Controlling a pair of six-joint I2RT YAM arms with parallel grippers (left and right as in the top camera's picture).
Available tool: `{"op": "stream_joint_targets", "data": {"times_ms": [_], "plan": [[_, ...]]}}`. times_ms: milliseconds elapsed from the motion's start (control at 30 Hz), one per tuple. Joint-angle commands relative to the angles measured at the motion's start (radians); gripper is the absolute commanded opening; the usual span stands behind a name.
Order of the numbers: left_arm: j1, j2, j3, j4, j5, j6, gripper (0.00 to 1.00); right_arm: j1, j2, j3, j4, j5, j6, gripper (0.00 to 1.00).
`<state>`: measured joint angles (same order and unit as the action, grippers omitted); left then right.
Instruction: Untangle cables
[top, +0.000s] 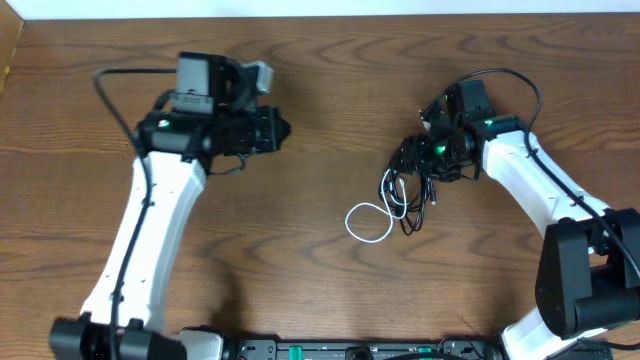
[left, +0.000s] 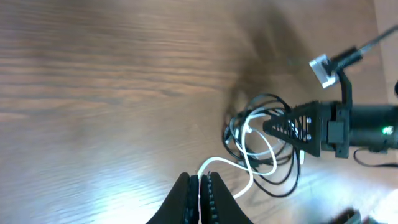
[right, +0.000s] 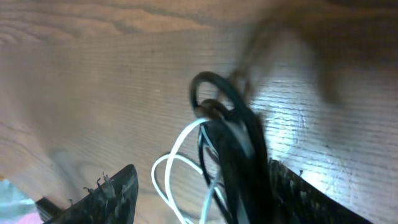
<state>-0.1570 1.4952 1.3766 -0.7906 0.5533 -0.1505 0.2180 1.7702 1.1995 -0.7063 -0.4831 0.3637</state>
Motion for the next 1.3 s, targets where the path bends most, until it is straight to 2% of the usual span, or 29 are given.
{"op": "stream_joint_targets", "data": {"times_ms": [0,267,400,433,567,733,800,1000,1267], "plan": [[-0.048,0.028,0.015,0.026,0.068,0.046,0.09,-0.012,-0.008,0.097,-0.053,0.002,0.002,0.61],[-0.178,0.100,0.015,0.114,0.064,0.045,0.10,-0.099,-0.050,0.213,-0.158,0.027,0.003,0.62],[-0.238,0.163,0.015,0.164,0.064,0.041,0.17,-0.161,-0.053,0.212,-0.185,0.064,0.006,0.64],[-0.250,0.180,0.015,0.176,0.064,0.041,0.23,-0.177,-0.053,0.212,-0.195,0.080,0.005,0.65],[-0.301,0.261,0.015,0.248,0.064,0.041,0.34,-0.230,-0.053,0.212,-0.227,0.127,-0.021,0.67],[-0.358,0.373,0.015,0.335,0.063,0.041,0.42,-0.262,-0.053,0.211,-0.257,0.164,-0.046,0.68],[-0.375,0.409,0.015,0.351,0.048,0.035,0.43,-0.262,-0.053,0.211,-0.265,0.168,-0.053,0.68],[-0.399,0.486,0.015,0.357,-0.117,-0.057,0.43,-0.262,-0.053,0.211,-0.278,0.171,-0.066,0.67],[-0.406,0.549,0.015,0.364,-0.129,-0.073,0.43,-0.262,-0.053,0.211,-0.282,0.171,-0.073,0.68]]}}
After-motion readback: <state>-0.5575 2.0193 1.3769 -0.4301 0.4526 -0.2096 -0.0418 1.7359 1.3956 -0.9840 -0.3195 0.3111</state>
